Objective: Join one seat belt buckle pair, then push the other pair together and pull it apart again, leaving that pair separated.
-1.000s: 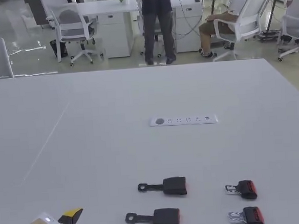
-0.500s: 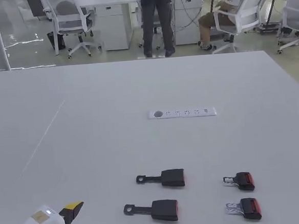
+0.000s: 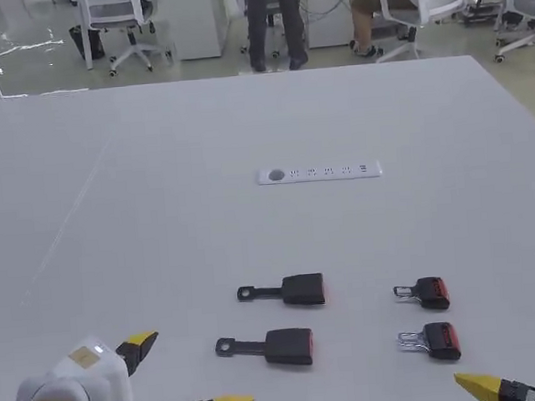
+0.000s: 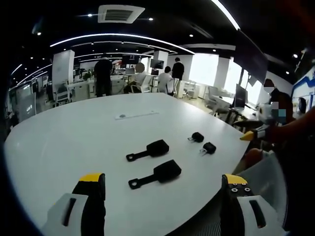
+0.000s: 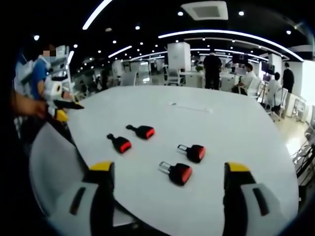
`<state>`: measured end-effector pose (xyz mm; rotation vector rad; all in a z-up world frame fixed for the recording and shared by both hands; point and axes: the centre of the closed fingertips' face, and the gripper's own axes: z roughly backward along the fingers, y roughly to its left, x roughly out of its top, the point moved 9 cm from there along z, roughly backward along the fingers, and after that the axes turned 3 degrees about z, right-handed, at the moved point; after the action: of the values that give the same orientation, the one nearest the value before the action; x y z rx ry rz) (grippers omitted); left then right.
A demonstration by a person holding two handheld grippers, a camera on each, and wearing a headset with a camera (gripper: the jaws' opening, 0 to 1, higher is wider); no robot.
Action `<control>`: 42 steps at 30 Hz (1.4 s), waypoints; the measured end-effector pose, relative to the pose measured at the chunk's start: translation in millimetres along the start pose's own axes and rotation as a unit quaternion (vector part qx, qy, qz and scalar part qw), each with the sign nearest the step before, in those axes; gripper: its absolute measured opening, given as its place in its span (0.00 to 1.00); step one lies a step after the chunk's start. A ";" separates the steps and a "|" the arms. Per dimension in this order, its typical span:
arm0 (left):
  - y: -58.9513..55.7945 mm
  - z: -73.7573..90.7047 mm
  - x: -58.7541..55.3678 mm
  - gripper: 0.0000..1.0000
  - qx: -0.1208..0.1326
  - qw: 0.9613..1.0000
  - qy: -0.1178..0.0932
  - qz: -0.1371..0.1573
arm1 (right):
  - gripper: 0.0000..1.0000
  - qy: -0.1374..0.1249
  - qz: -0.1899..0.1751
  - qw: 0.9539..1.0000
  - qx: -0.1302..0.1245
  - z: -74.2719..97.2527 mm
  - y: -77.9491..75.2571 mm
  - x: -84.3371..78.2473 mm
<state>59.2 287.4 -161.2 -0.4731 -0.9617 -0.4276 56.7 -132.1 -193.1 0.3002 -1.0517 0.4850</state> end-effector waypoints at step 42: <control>10.9 -89.7 -17.2 0.93 -0.097 0.984 0.101 -0.114 | 0.87 0.105 0.068 0.977 0.170 -89.2 -19.6 -25.2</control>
<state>116.7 248.5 -221.6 -0.4865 -0.7839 -0.7668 123.9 -113.9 -257.4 0.4702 -0.7827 0.8051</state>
